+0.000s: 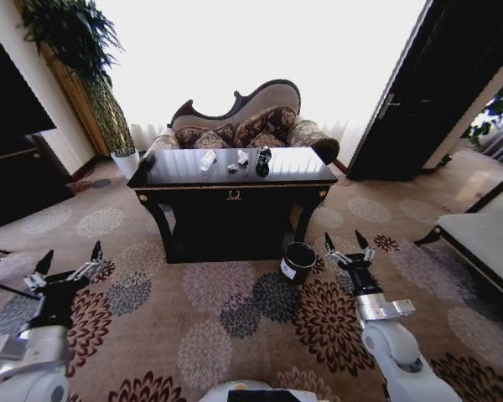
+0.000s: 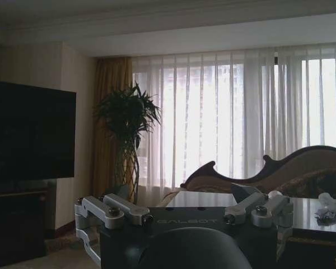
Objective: Move to the front of the table and place the trash on the table into the trash bin.
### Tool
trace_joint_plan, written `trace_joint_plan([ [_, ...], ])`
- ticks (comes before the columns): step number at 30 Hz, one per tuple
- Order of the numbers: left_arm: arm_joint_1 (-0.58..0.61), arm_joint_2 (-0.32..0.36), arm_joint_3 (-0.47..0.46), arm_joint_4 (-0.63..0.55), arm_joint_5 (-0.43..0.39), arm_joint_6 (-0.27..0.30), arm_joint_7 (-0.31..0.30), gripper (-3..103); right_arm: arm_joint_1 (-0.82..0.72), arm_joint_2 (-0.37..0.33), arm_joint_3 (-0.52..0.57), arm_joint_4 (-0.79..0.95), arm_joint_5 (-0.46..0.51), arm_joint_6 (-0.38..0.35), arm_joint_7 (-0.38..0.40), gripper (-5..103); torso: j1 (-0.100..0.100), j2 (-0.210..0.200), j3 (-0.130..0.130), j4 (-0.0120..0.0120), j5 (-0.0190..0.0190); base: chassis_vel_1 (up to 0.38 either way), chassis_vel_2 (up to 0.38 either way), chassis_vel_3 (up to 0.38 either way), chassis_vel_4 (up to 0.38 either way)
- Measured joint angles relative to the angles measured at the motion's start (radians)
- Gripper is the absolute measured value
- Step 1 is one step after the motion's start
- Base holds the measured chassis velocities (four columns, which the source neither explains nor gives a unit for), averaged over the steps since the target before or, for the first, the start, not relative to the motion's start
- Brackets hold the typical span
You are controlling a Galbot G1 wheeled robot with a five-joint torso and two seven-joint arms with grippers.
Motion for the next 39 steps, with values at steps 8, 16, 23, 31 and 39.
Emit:
trace_joint_plan([
  [8,0.003,-0.002,-0.019,-0.008,-0.022,0.012,0.0,100,-0.002,-0.016,0.017,0.025,0.011,-0.004,-0.001,100,0.0,0.0,0.0,0.0,0.0,-0.157,0.179,0.183,-0.182],
  [16,0.003,-0.006,-0.012,-0.007,-0.016,0.01,0.001,100,-0.004,-0.012,0.014,0.025,0.011,-0.005,-0.002,100,0.0,0.0,0.0,0.0,0.0,-0.18,0.173,0.18,-0.188],
  [23,0.002,-0.008,-0.002,-0.006,-0.008,0.007,0.003,100,-0.007,-0.006,0.015,0.026,0.013,-0.005,-0.003,100,0.0,0.0,0.0,0.0001,0.0001,-0.165,0.185,0.182,-0.162],
  [31,0.003,-0.011,0.004,-0.005,0.003,0.004,0.006,100,0.003,-0.003,0.003,0.02,0.013,-0.009,-0.003,100,0.0,0.0,0.0,0.0001,0.0001,-0.185,0.169,0.173,-0.2],
  [39,0.002,-0.01,0.002,-0.004,0.003,0.002,0.007,100,0.004,0.009,-0.003,0.025,0.01,-0.012,-0.004,100,0.0,0.0,0.0,0.0001,0.0,-0.192,0.204,0.202,-0.216],
])
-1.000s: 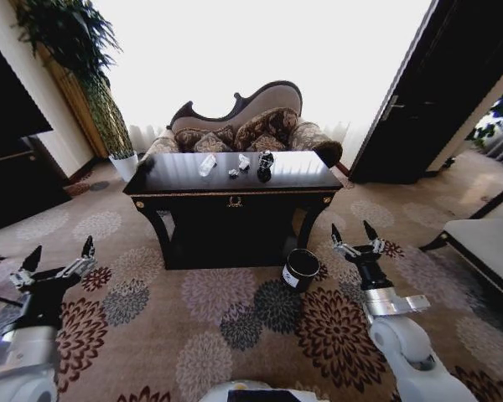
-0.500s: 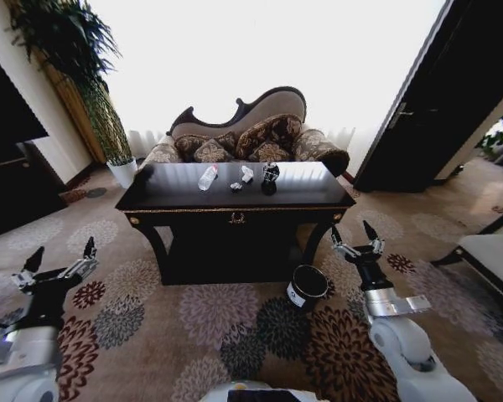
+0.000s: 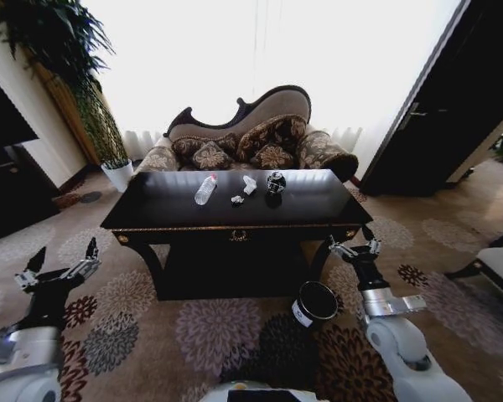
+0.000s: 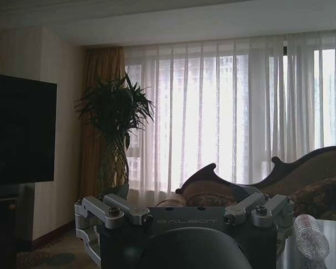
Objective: Move to the front of the table and place the trash on the table into the trash bin.
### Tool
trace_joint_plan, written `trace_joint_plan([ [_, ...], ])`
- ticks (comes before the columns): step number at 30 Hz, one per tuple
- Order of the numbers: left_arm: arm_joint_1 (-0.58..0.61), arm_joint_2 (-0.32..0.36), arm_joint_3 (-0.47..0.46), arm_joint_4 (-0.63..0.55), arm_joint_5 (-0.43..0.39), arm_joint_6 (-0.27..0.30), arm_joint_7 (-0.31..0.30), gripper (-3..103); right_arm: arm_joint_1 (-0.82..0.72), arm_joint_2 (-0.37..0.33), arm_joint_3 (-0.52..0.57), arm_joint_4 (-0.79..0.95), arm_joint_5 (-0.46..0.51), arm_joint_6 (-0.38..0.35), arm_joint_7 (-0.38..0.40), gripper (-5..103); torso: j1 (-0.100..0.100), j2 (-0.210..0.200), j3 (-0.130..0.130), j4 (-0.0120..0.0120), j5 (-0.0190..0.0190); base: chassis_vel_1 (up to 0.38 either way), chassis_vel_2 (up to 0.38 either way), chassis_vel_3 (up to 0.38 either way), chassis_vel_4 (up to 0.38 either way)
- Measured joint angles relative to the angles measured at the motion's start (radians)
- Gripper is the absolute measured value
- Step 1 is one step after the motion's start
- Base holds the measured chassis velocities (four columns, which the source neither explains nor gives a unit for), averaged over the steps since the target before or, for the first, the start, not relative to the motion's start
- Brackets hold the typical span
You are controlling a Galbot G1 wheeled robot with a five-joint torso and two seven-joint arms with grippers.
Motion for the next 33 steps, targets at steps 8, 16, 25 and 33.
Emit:
trace_joint_plan([
  [8,-0.003,0.001,0.003,0.0,-0.002,-0.001,0.001,100,-0.005,0.003,0.004,0.0,0.0,0.0,0.0,100,0.0,0.0,0.0,0.0,0.0,-0.176,0.175,0.18,-0.19],
  [16,-0.003,0.003,-0.001,0.0,-0.002,-0.007,0.011,100,-0.003,0.009,-0.009,-0.001,-0.001,0.002,0.004,100,0.0,0.0,0.0,0.0,0.0,-0.194,0.182,0.172,-0.19],
  [25,-0.007,0.004,0.003,0.0,-0.002,-0.012,0.013,100,-0.003,0.014,-0.019,-0.005,-0.001,0.02,0.0,100,0.001,0.0,0.0,0.0,0.0,-0.097,0.085,0.098,-0.095],
  [33,-0.006,0.004,0.002,0.0,-0.002,-0.013,0.013,100,-0.004,0.017,-0.023,-0.009,-0.002,0.025,-0.006,100,-0.001,0.001,0.0,-0.0002,0.0,0.0,0.0,0.0,0.0],
])
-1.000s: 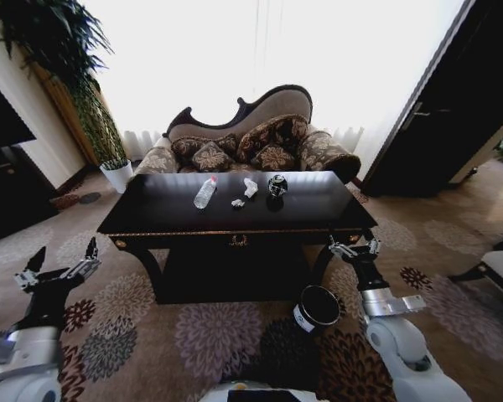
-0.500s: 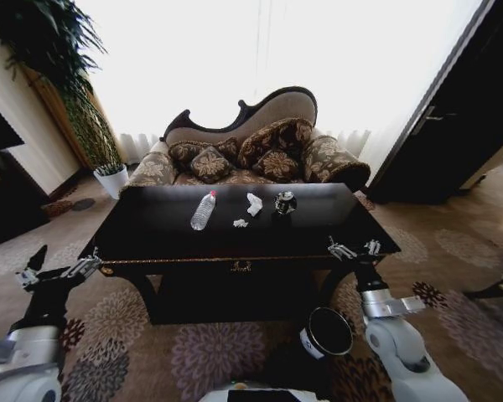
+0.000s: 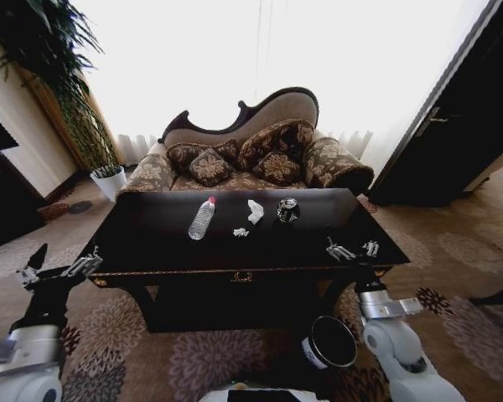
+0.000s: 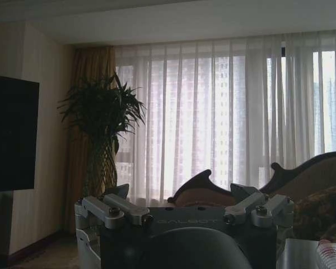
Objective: Move to the front of the table and place the trash on the table into the trash bin.
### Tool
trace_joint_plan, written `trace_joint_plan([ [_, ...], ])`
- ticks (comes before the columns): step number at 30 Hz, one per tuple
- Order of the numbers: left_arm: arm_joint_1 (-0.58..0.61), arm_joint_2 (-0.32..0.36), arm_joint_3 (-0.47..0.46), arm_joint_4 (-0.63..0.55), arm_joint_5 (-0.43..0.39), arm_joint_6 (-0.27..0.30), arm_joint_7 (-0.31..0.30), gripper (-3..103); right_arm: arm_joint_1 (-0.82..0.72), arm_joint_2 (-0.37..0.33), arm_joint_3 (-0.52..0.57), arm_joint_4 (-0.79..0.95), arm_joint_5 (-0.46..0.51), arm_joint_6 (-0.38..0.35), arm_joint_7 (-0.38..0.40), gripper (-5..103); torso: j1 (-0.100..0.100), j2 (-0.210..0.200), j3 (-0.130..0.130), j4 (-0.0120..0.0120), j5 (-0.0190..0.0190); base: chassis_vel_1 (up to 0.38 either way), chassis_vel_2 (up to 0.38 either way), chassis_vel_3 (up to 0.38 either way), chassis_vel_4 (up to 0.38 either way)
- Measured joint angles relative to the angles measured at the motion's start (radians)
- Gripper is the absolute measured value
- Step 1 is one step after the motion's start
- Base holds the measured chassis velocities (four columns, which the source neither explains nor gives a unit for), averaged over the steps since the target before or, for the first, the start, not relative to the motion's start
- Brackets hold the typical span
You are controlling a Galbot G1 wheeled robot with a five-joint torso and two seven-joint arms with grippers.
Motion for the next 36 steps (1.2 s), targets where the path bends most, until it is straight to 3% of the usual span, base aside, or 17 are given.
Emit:
trace_joint_plan([
  [7,0.0,0.005,0.001,0.0,-0.01,-0.008,-0.015,100,0.0,0.011,-0.014,0.001,-0.005,0.01,-0.01,100,0.001,-0.001,0.001,0.0001,0.0,0.0,0.0,0.0,0.0],
  [11,0.002,0.042,-0.005,0.0,-0.063,-0.015,-0.046,100,0.014,-0.001,-0.044,-0.002,-0.007,0.013,-0.016,100,0.001,0.0,0.0,-0.0003,-0.0002,0.0,0.0,0.0,0.0],
  [13,0.007,0.112,-0.04,0.0,-0.133,-0.018,-0.054,100,0.038,-0.028,-0.08,-0.012,-0.007,0.013,-0.016,100,0.001,0.0,0.0,0.0007,-0.0001,0.0,0.0,0.0,0.0],
  [14,0.007,0.112,-0.04,0.0,-0.133,-0.018,-0.054,100,0.038,-0.028,-0.08,-0.012,-0.007,0.013,-0.016,100,0.001,0.0,0.0,0.0007,-0.0001,0.0,0.0,0.0,0.0],
  [19,-0.001,0.296,-0.059,0.053,-0.299,-0.01,-0.03,100,0.041,-0.042,-0.081,-0.018,-0.004,0.017,-0.016,100,0.001,-0.001,0.0,-0.0002,-0.0001,0.0,0.0,0.0,0.0],
  [20,-0.006,0.341,-0.061,0.079,-0.359,-0.015,-0.002,100,0.041,-0.048,-0.075,-0.02,-0.002,0.019,-0.016,100,0.001,0.0,0.0,-0.0001,-0.0003,0.0,0.0,0.0,0.0],
  [21,-0.006,0.341,-0.061,0.079,-0.359,-0.015,-0.002,100,0.041,-0.048,-0.075,-0.02,-0.002,0.019,-0.016,100,0.001,0.0,0.0,-0.0001,-0.0003,0.0,0.0,0.0,0.0],
  [25,-0.02,0.439,-0.037,0.163,-0.502,-0.041,0.107,100,0.041,-0.06,-0.067,-0.023,0.0,0.021,-0.015,100,0.001,0.0,0.0,0.0,-0.0002,0.0,0.0,0.0,0.0],
  [27,-0.023,0.451,-0.03,0.176,-0.516,-0.044,0.126,100,0.041,-0.061,-0.066,-0.023,0.0,0.021,-0.015,100,0.001,0.0,0.0,0.0,-0.0001,0.0,0.0,0.0,0.0],
  [29,-0.046,0.508,0.005,0.247,-0.555,-0.059,0.2,100,0.04,-0.061,-0.067,-0.022,0.0,0.021,-0.015,100,0.001,0.0,0.0,0.0001,-0.0002,0.0,0.0,0.0,0.0],
  [32,-0.065,0.543,0.019,0.284,-0.575,-0.054,0.204,100,0.038,-0.059,-0.067,-0.022,-0.003,0.021,-0.015,100,0.001,-0.001,0.0,0.0002,-0.0005,0.0,0.0,0.0,0.0],
  [36,-0.112,0.656,0.038,0.353,-0.658,-0.013,0.145,100,0.033,-0.049,-0.068,-0.028,-0.012,0.022,-0.014,100,0.001,0.0,0.0,0.0002,-0.0003,0.0,0.0,0.0,0.0],
])
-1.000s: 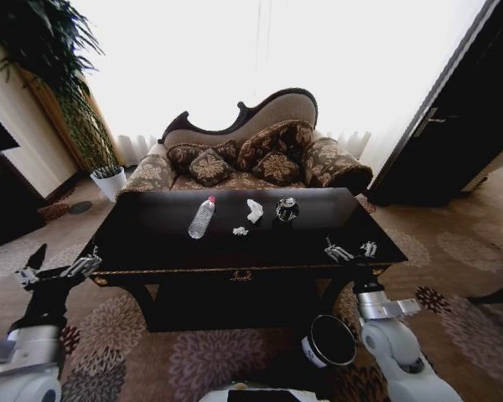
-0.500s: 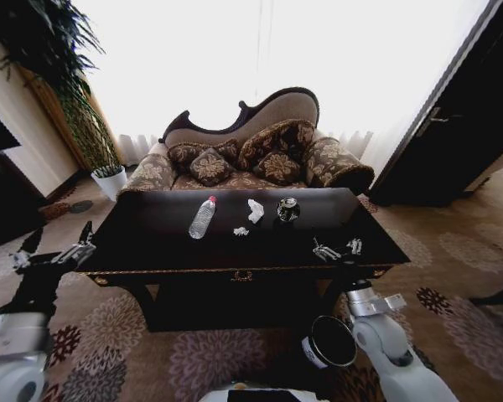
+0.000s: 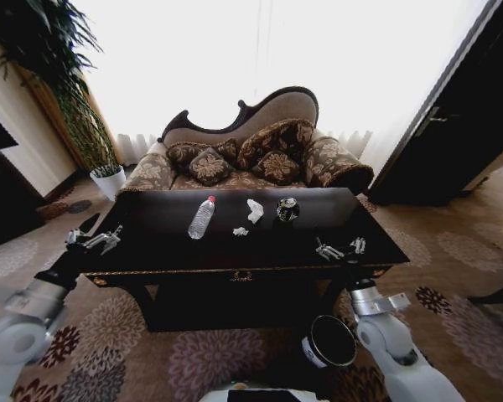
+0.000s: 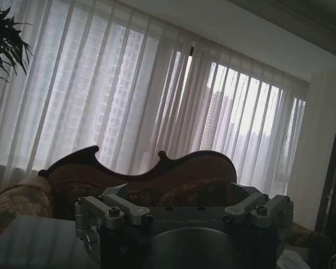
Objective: Move to the front of the table and place the trash on the table into the trash bin.
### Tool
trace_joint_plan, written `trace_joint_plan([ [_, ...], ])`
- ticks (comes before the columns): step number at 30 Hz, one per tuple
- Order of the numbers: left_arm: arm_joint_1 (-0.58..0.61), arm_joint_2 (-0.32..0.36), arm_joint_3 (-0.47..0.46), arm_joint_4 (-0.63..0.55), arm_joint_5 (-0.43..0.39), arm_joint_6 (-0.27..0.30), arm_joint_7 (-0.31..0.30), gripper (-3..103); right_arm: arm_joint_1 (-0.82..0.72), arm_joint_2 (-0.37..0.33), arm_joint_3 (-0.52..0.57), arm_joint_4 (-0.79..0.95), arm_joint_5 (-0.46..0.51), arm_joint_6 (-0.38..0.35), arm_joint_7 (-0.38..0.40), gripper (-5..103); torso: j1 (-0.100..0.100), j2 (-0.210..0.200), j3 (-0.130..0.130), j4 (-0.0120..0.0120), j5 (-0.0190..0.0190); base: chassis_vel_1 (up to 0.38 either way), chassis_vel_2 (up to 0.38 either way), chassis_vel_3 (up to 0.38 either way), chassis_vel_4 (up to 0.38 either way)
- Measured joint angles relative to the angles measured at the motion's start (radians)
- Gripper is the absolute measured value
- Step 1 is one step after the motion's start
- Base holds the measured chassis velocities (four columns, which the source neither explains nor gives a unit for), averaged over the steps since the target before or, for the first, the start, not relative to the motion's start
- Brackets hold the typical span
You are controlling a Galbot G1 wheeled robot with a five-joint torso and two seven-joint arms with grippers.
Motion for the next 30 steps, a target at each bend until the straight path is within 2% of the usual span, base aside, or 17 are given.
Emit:
trace_joint_plan([
  [1,-0.011,0.034,0.005,0.015,-0.018,0.008,-0.007,100,-0.002,0.002,-0.002,-0.002,-0.002,0.0,0.0,100,0.0,0.0,0.0,0.0,0.0002,0.0,0.0,0.0,0.0],
  [2,-0.011,0.034,0.005,0.015,-0.018,0.008,-0.007,100,-0.002,0.002,-0.002,-0.002,-0.002,0.0,0.0,100,0.0,0.0,0.0,0.0,0.0002,0.0,0.0,0.0,0.0],
  [5,-0.053,0.145,0.035,0.05,-0.087,0.029,-0.025,100,-0.001,0.011,-0.01,-0.013,-0.017,0.002,0.0,100,0.0,0.0,0.0,-0.0001,0.0002,0.0,0.0,0.0,0.0],
  [7,-0.065,0.168,0.043,0.052,-0.111,0.035,-0.034,100,-0.001,0.014,-0.012,-0.014,-0.019,0.002,0.001,100,0.0,0.0,0.0,0.0,0.0002,0.0,0.0,0.0,0.0],
  [9,-0.113,0.238,0.087,0.056,-0.178,0.057,-0.071,100,-0.001,0.027,-0.019,-0.017,-0.03,0.004,0.001,100,0.0,0.0,0.0,-0.0001,0.0003,0.0,0.0,0.0,0.0],
  [12,-0.189,0.302,0.158,0.074,-0.226,0.097,-0.127,100,-0.005,0.042,-0.024,-0.019,-0.041,0.006,0.001,100,0.0,0.0,0.0,-0.0002,0.0004,0.0,0.0,0.0,0.0],
  [13,-0.189,0.302,0.158,0.074,-0.226,0.097,-0.127,100,-0.005,0.042,-0.024,-0.019,-0.041,0.006,0.001,100,0.0,0.0,0.0,-0.0002,0.0004,0.0,0.0,0.0,0.0],
  [16,-0.313,0.358,0.247,0.12,-0.274,0.146,-0.189,100,-0.012,0.051,-0.025,-0.022,-0.05,0.008,0.001,100,0.0,0.0,0.0,0.0,0.0,0.0,0.0,0.0,0.0],
  [18,-0.426,0.379,0.315,0.151,-0.324,0.187,-0.22,100,-0.015,0.054,-0.025,-0.029,-0.055,0.011,0.0,100,0.0,0.0,0.0,-0.0002,0.0002,0.0,0.0,0.0,0.0],
  [19,-0.426,0.379,0.315,0.151,-0.324,0.187,-0.22,100,-0.015,0.054,-0.025,-0.029,-0.055,0.011,0.0,100,0.0,0.0,0.0,-0.0002,0.0002,0.0,0.0,0.0,0.0],
  [21,-0.519,0.385,0.377,0.166,-0.376,0.244,-0.263,100,-0.016,0.058,-0.025,-0.036,-0.059,0.012,0.0,100,0.0,0.0,0.0,0.0,0.0003,0.0,0.0,0.0,0.0],
  [23,-0.623,0.384,0.471,0.177,-0.43,0.328,-0.343,100,-0.014,0.065,-0.026,-0.039,-0.063,0.012,0.0,100,0.0,0.0,0.0,-0.0003,0.0005,0.0,0.0,0.0,0.0],
  [24,-0.653,0.381,0.501,0.182,-0.441,0.351,-0.367,100,-0.013,0.066,-0.028,-0.039,-0.065,0.012,0.0,100,0.0,0.0,0.0,-0.0003,0.0004,0.0,0.0,0.0,0.0],
  [25,-0.653,0.381,0.501,0.182,-0.441,0.351,-0.367,100,-0.013,0.066,-0.028,-0.039,-0.065,0.012,0.0,100,0.0,0.0,0.0,-0.0003,0.0004,0.0,0.0,0.0,0.0],
  [27,-0.727,0.367,0.577,0.198,-0.462,0.408,-0.425,100,-0.009,0.067,-0.032,-0.039,-0.067,0.01,0.001,100,0.0,0.0,0.0,-0.0001,0.0004,0.0,0.0,0.0,0.0],
  [30,-0.796,0.348,0.657,0.222,-0.472,0.467,-0.474,100,-0.005,0.066,-0.033,-0.04,-0.068,0.007,0.002,100,0.0,0.0,0.0,-0.0002,0.0,0.0,0.0,0.0,0.0],
])
